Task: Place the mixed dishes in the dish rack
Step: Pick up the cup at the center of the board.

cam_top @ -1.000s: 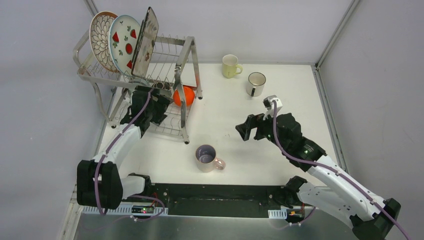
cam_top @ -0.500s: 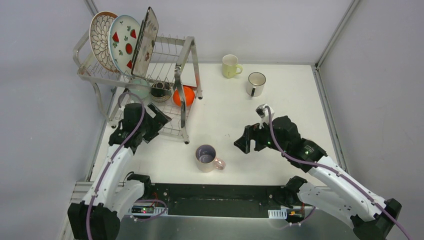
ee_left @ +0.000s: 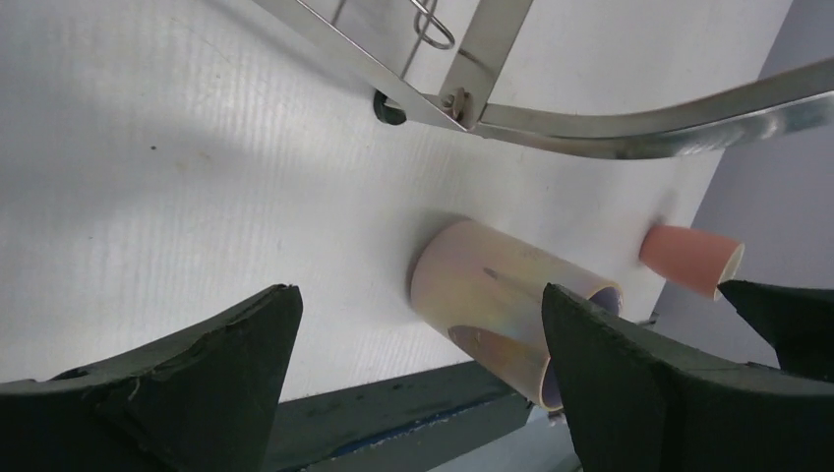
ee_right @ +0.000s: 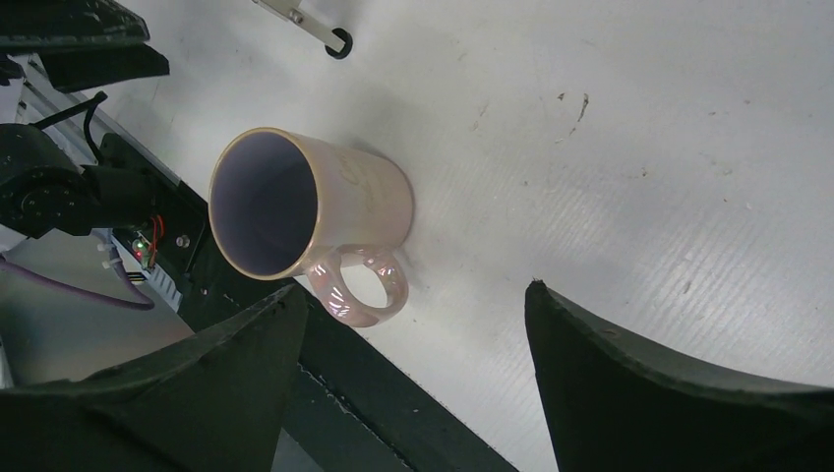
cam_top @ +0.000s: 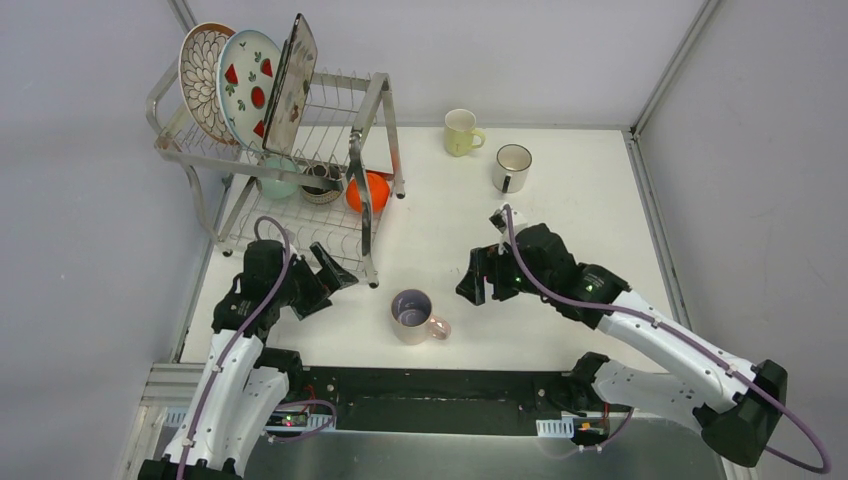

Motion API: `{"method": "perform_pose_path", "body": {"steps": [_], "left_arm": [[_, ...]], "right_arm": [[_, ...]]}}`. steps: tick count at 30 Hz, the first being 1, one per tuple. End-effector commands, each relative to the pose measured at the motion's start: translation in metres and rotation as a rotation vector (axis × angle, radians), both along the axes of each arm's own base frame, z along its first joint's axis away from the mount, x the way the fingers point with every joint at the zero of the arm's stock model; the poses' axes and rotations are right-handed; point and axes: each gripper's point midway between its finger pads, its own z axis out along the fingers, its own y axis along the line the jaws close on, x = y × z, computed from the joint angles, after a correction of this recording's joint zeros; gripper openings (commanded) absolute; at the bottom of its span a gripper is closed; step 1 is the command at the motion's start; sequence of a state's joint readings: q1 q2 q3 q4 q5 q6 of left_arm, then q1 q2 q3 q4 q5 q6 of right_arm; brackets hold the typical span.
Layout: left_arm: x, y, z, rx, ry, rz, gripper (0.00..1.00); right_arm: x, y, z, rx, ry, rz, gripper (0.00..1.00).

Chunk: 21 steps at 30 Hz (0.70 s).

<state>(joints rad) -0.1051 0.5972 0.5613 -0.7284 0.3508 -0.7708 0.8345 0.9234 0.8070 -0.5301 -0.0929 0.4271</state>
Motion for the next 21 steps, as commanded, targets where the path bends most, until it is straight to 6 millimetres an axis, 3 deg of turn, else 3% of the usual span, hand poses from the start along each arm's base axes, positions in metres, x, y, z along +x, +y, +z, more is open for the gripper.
{"method": "perform_pose_path", "body": {"steps": [1, 15, 21], "left_arm": [[-0.014, -0.028, 0.014, -0.107, -0.053, -0.174, 0.96], [-0.021, -0.037, 0.023, -0.165, -0.099, -0.229, 0.94], [-0.023, -0.038, 0.02, -0.173, -0.094, -0.229, 0.94]], "right_arm": [[0.004, 0.014, 0.023, 0.037, -0.017, -0.024, 0.83], [0.002, 0.073, 0.019, -0.016, -0.019, 0.119, 0.74], [0.013, 0.088, -0.001, -0.114, -0.033, 0.093, 0.71]]}}
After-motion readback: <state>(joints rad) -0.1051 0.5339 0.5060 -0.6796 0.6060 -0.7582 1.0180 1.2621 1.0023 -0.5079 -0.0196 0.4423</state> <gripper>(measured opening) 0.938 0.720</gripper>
